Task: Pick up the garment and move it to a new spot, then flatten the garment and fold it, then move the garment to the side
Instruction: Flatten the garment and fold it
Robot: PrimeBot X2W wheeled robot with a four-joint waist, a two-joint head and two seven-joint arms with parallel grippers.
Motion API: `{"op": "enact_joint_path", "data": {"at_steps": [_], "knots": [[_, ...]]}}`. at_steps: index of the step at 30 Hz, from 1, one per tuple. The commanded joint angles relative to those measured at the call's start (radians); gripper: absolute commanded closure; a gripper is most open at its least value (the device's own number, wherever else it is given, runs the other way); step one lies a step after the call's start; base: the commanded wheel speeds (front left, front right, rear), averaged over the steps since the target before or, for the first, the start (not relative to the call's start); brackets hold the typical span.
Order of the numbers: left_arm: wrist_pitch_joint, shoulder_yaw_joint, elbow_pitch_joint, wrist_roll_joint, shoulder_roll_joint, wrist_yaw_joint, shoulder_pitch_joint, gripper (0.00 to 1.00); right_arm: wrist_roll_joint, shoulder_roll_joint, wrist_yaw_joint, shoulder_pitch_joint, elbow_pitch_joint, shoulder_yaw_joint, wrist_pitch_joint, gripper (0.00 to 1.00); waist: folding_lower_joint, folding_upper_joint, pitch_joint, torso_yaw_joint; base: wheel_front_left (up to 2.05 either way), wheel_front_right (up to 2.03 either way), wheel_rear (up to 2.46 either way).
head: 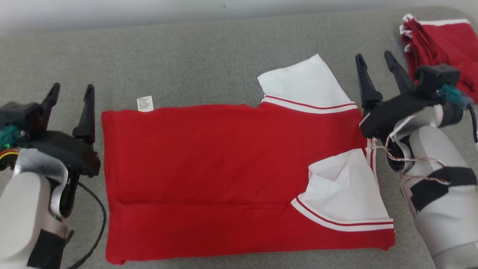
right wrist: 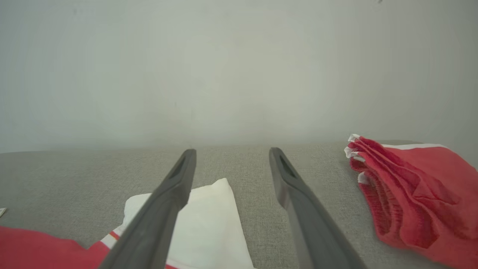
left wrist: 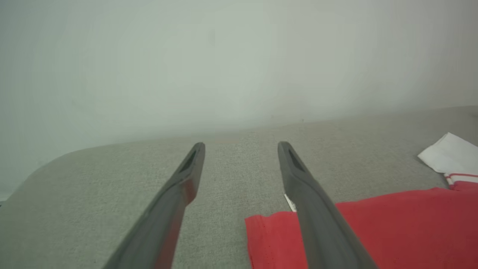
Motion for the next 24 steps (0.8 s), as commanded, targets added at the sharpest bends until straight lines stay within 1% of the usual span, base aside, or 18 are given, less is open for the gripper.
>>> {"op": "enact_joint_path", "data": {"at_steps": [1,4,9,14,19,24], "knots": [[0.014,-0.008,0.012,-0.026,0.006,0.0,-0.015,0.0,0.012,0.003,-0.003,-0.019,0.012,0.007,0.0,0.0,-0.0003,-0.0001,0.05,-0.007,0.0,0.0,0.0],[0.062,-0.061,0.056,-0.079,0.023,0.001,-0.053,0.0,0.02,0.004,-0.003,-0.075,0.088,0.04,0.008,0.0,-0.0003,-0.0001,0.069,-0.006,0.0,0.0,0.0],[0.105,-0.108,0.126,-0.135,0.038,0.001,-0.088,0.0,0.032,0.018,-0.003,-0.155,0.197,0.099,0.016,0.0,-0.0003,-0.0001,0.091,-0.004,0.0,0.0,0.0],[0.149,-0.158,0.15,-0.209,0.035,0.001,-0.114,0.0,0.042,0.024,-0.003,-0.236,0.298,0.149,0.043,0.0,-0.0003,-0.0001,0.112,0.008,0.0,0.0,0.0],[0.19,-0.208,0.169,-0.235,0.052,0.001,-0.149,0.0,0.049,0.02,-0.003,-0.305,0.376,0.19,0.052,0.0,-0.0003,-0.0001,0.132,0.023,0.0,0.0,0.0],[0.236,-0.236,0.198,-0.271,0.037,0.001,-0.184,0.0,0.06,0.027,-0.003,-0.364,0.437,0.223,0.068,0.0,-0.0003,-0.0001,0.157,0.032,0.0,0.0,0.0]]}}
